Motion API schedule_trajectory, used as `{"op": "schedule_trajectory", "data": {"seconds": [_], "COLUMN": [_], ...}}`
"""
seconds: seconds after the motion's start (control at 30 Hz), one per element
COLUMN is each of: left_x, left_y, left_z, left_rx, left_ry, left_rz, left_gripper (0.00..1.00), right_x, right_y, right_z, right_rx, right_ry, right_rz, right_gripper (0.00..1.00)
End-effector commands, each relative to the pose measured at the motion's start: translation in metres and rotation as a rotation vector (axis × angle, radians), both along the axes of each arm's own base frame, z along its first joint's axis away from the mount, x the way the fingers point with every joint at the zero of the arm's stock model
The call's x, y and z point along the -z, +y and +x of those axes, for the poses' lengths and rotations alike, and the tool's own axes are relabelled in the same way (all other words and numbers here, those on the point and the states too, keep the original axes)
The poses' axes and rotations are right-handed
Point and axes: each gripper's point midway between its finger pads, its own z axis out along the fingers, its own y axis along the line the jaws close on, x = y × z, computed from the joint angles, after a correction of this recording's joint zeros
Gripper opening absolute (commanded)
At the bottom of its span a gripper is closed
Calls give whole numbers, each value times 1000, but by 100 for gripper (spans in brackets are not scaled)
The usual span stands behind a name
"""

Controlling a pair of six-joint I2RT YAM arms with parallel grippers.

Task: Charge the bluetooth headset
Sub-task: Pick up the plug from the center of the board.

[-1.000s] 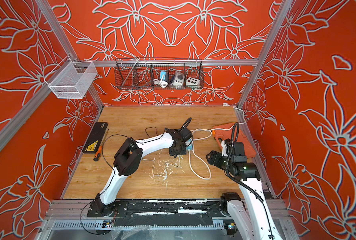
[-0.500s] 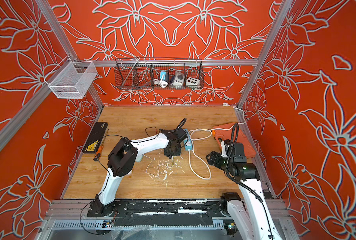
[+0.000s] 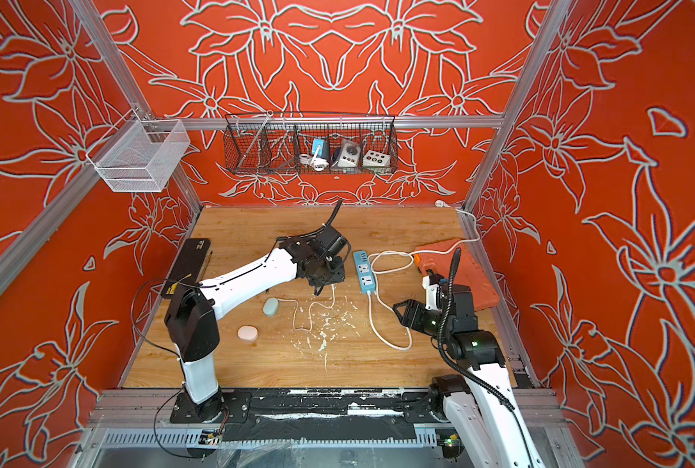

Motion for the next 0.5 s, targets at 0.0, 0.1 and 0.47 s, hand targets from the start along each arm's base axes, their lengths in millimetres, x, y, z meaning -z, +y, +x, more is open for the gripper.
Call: {"op": "schedule_trajectory", "data": {"seconds": [0.0, 0.1, 0.47], "left_x": [-19, -31, -70], "left_y": [6, 9, 14], "left_z": [-2, -3, -7], "left_rx": [-26, -52, -97], "left_ry": [-15, -16, -38], "left_rz": [-54, -117, -308], "left_gripper": [39, 39, 39], "right_x": [-19, -30, -69], "right_y": [8, 17, 59], "right_z": [12, 18, 44], "right_rx": [16, 4, -28], "right_ry": [-90, -161, -397], "right_rz": [16, 7, -26], "right_gripper": [65, 65, 64]}}
